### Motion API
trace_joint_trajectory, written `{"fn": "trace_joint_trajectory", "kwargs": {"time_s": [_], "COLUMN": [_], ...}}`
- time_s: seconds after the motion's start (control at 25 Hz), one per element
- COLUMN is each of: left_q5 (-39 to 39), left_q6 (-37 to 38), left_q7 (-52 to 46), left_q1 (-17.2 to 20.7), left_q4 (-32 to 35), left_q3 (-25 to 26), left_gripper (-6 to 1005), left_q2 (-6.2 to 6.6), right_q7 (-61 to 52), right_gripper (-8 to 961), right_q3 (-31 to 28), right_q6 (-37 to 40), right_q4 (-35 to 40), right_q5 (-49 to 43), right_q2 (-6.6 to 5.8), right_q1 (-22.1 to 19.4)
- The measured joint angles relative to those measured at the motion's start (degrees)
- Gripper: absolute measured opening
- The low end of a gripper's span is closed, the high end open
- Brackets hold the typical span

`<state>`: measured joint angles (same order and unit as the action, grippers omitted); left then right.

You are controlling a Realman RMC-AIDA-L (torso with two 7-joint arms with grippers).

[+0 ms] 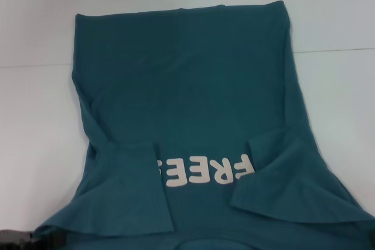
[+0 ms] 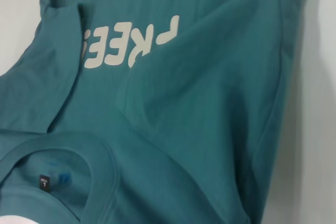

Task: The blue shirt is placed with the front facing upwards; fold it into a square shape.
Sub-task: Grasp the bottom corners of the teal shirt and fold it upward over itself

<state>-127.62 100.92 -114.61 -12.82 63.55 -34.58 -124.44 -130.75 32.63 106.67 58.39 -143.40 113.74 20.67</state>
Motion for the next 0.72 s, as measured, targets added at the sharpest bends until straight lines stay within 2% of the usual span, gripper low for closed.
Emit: {"fn": "trace_joint_trajectory", "kwargs": {"time_s": [0.28,0.72], "left_q5": [0.0,0.1], "left_q6": [2.3,4.5], "left_q7": [-0.3,-2.1], "left_q1": [0.9,0.3], "left_q4": [-0.5,-0.5], "left_q3": [0.0,0.8], "left_gripper": [91,97], "left_q2": [-0.17,-0.01], "right_q7": [1.6,2.1], "right_gripper": [66,78], "right_q3": [-1.7,-3.1], "right_q6": [0.1,2.7], "right_q4": [-1.9,-3.5], "right_q5": [-0.1,0.1], "right_q2": [-0.17,-0.2], "right_q1": [-2.2,-0.9]}}
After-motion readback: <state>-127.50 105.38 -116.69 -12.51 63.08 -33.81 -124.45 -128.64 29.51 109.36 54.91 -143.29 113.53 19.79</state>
